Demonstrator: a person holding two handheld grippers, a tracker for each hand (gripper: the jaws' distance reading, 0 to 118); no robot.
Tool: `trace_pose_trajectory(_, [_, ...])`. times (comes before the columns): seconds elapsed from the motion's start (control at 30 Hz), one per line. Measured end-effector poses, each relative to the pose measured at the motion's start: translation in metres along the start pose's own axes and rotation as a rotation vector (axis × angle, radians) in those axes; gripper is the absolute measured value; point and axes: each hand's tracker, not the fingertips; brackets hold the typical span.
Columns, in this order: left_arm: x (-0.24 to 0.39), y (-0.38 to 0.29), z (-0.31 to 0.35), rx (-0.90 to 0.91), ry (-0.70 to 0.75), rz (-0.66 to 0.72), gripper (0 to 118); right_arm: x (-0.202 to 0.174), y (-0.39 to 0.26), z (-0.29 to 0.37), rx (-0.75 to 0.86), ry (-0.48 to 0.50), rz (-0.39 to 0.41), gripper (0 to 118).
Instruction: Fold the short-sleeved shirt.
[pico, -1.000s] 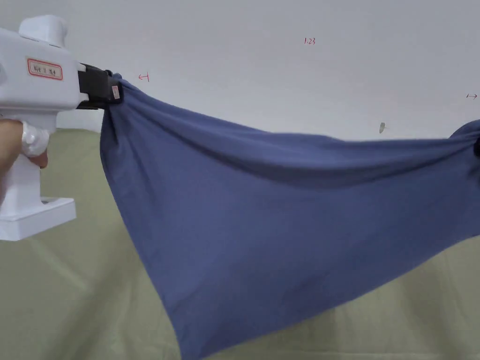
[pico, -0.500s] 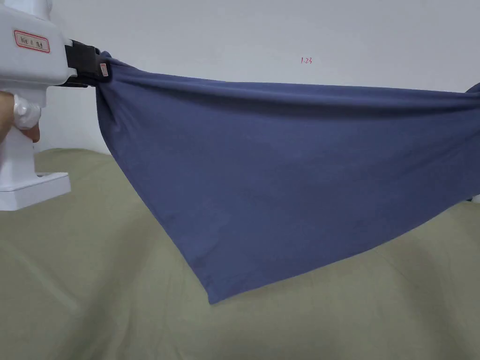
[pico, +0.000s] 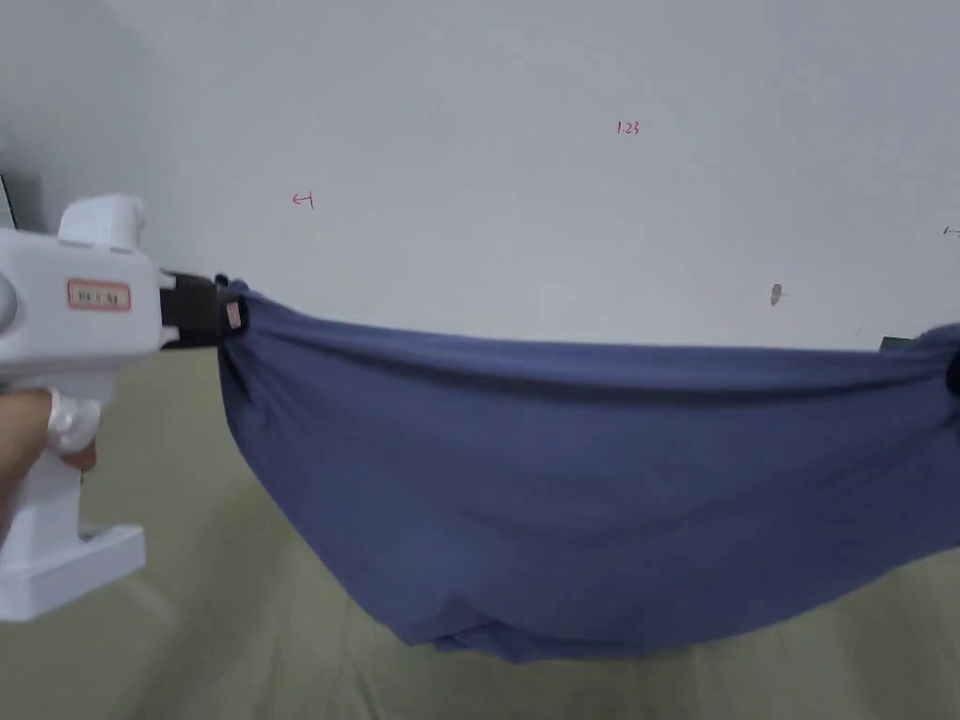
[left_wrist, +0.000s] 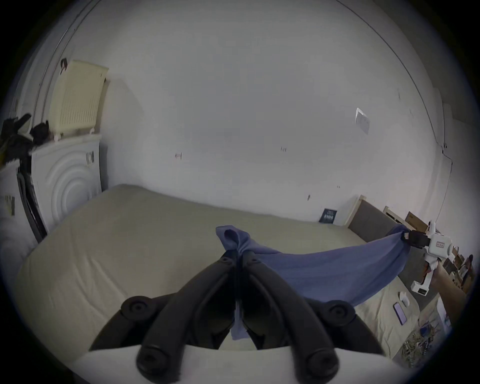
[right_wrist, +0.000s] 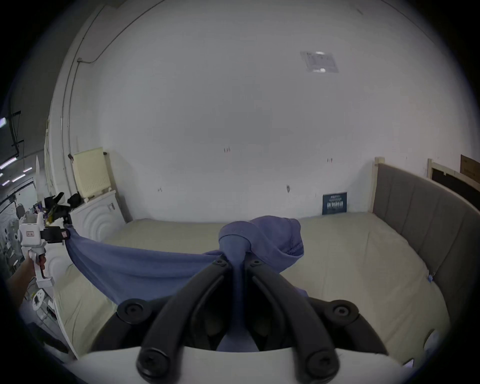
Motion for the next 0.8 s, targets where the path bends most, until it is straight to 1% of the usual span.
trace_pose_trajectory(0.07, [0.0, 0.0, 0.0, -0.021, -0.002, 0.017, 3, 0.005, -0.021, 0.007, -0.021, 0.004, -0.007, 7])
trace_pose_trajectory(0.1, [-0.017, -0.011, -0.011, -0.035, -0.004, 0.04, 3, 0.008, -0.035, 0.011, -0.037, 0.0, -0.012, 7])
trace_pose_trajectory(0.2, [-0.02, -0.014, -0.01, -0.085, -0.028, 0.1, 3, 0.012, -0.072, 0.028, -0.094, 0.007, -0.048, 7])
trace_pose_trajectory(0.23, [-0.027, -0.057, 0.003, -0.101, -0.031, 0.106, 3, 0.013, -0.083, 0.033, -0.103, 0.003, -0.043, 7])
trace_pose_trajectory(0.37, [-0.029, -0.119, 0.031, -0.172, -0.04, 0.148, 3, 0.015, -0.13, 0.067, -0.164, -0.003, -0.056, 7])
trace_pose_trajectory(0.43, [-0.031, -0.144, 0.045, -0.208, -0.035, 0.168, 3, 0.015, -0.152, 0.087, -0.184, -0.006, -0.064, 7])
trace_pose_trajectory(0.47, [-0.035, -0.158, 0.052, -0.223, -0.04, 0.203, 3, 0.015, -0.165, 0.1, -0.194, -0.003, -0.07, 7])
trace_pose_trajectory(0.53, [-0.04, -0.181, 0.065, -0.253, -0.025, 0.202, 3, 0.017, -0.186, 0.118, -0.242, 0.002, -0.102, 7])
trace_pose_trajectory(0.63, [-0.047, -0.216, 0.076, -0.336, -0.004, 0.247, 3, 0.019, -0.217, 0.138, -0.324, -0.001, -0.09, 7])
trace_pose_trajectory(0.67, [-0.049, -0.228, 0.079, -0.365, -0.007, 0.265, 4, 0.019, -0.227, 0.142, -0.357, -0.01, -0.085, 7])
trace_pose_trajectory(0.8, [-0.041, -0.263, 0.088, -0.463, -0.004, 0.282, 7, 0.027, -0.261, 0.146, -0.47, -0.07, -0.126, 8])
